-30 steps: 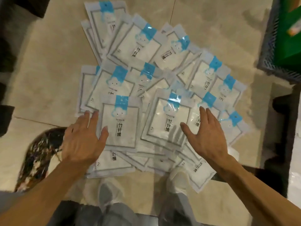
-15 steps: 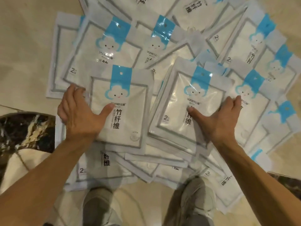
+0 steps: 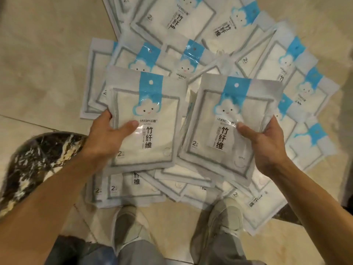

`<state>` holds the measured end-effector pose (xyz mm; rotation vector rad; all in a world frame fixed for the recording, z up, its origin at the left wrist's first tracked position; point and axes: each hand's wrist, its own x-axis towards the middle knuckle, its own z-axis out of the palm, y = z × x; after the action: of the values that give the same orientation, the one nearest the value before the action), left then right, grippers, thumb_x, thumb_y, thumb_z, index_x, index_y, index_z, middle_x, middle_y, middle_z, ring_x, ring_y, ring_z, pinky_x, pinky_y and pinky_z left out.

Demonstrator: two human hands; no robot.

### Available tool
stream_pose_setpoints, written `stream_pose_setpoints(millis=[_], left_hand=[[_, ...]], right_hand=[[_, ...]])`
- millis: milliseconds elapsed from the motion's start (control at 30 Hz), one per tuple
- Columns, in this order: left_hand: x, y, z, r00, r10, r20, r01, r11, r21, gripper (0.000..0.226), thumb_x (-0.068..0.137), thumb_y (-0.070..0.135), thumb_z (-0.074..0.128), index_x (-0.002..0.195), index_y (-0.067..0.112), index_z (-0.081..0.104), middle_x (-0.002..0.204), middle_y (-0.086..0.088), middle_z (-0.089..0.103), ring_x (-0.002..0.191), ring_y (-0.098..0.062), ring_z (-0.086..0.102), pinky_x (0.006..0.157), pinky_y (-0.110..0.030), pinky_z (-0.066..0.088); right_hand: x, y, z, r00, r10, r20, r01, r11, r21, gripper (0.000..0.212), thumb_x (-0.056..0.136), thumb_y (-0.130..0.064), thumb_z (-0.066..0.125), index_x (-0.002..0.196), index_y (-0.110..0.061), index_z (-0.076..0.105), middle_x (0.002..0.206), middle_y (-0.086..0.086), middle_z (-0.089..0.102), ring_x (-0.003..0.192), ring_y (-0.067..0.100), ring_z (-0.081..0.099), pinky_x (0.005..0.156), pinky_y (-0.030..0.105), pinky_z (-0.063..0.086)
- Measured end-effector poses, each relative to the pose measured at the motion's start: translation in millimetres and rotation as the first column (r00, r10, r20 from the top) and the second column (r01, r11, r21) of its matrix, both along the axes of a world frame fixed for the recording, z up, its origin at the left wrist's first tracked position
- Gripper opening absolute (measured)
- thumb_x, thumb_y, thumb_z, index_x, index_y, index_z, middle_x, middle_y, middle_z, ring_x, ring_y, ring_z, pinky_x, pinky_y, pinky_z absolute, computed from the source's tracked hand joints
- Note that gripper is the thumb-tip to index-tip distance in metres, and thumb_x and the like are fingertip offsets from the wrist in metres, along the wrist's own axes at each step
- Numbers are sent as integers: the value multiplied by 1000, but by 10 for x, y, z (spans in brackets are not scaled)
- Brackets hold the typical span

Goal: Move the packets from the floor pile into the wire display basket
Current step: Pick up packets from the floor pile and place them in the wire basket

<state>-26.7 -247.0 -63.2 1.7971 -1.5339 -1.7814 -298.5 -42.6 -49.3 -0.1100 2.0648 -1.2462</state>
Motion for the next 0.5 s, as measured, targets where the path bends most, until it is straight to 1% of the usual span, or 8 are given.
stream_pose_setpoints(millis=[33, 67, 167, 233, 333, 367, 400, 500], left_hand=[[22, -2, 123, 1000, -3, -21, 4, 1000, 18, 28, 88, 13, 77, 104, 30, 63, 88, 23, 76, 85, 0, 74, 75, -27, 62], [45, -10, 259, 999, -3, -34, 4, 1000, 29, 30, 87, 11, 77, 106, 29, 63, 87, 22, 76, 84, 0, 74, 74, -25, 62], [126, -82, 749, 996, 43, -80, -37, 996, 83, 31, 84, 7, 77, 107, 24, 68, 98, 9, 79, 93, -12, 76, 83, -36, 62], [179, -135, 1155, 990, 73, -119, -59, 992, 113, 35, 79, 9, 77, 110, 24, 69, 105, 2, 79, 98, -18, 76, 85, -39, 63], [242, -224, 1918, 975, 126, -182, -107, 988, 114, 38, 72, 14, 76, 108, 23, 71, 103, 0, 79, 95, -19, 76, 75, -34, 64], [268, -254, 2200, 971, 147, -190, -126, 985, 117, 37, 72, 15, 76, 108, 22, 71, 102, 0, 79, 94, -20, 77, 71, -33, 64], [296, -283, 2491, 966, 167, -198, -145, 982, 124, 37, 73, 16, 75, 110, 21, 71, 102, -1, 79, 94, -21, 77, 71, -35, 64], [394, -382, 3383, 945, 216, -245, -187, 973, 135, 41, 76, 14, 75, 117, 17, 71, 112, -10, 77, 102, -30, 75, 84, -50, 62]], right_hand=[[3, -13, 131, 1000, 9, 30, -9, 1000, 5, 43, 87, 7, 73, 119, -20, 63, 111, 4, 78, 100, 24, 76, 80, 38, 63], [4, -24, 274, 998, 8, 61, -8, 1000, 6, 42, 86, 5, 74, 120, -17, 64, 110, 4, 78, 99, 25, 76, 79, 37, 63], [-36, -103, 834, 989, 22, 146, -21, 1000, -9, 39, 85, 4, 74, 119, -13, 65, 104, 2, 80, 94, 22, 77, 70, 29, 61], [-79, -180, 1287, 980, 53, 190, -48, 998, -33, 39, 84, 2, 74, 118, -14, 65, 103, 1, 80, 92, 20, 78, 67, 27, 61], [-129, -330, 2071, 963, 125, 237, -114, 992, -59, 54, 75, -6, 76, 127, -9, 63, 112, 8, 78, 98, 26, 77, 70, 31, 62], [-131, -391, 2358, 958, 144, 248, -132, 989, -63, 57, 74, -6, 76, 130, -8, 62, 114, 10, 77, 99, 29, 76, 72, 34, 63], [-130, -456, 2657, 952, 163, 257, -151, 986, -68, 56, 76, -5, 75, 131, -8, 62, 115, 11, 77, 100, 31, 76, 73, 37, 64], [-106, -679, 3608, 931, 223, 289, -203, 974, -96, 51, 80, -3, 73, 129, -8, 62, 114, 15, 76, 100, 35, 76, 75, 45, 64]])
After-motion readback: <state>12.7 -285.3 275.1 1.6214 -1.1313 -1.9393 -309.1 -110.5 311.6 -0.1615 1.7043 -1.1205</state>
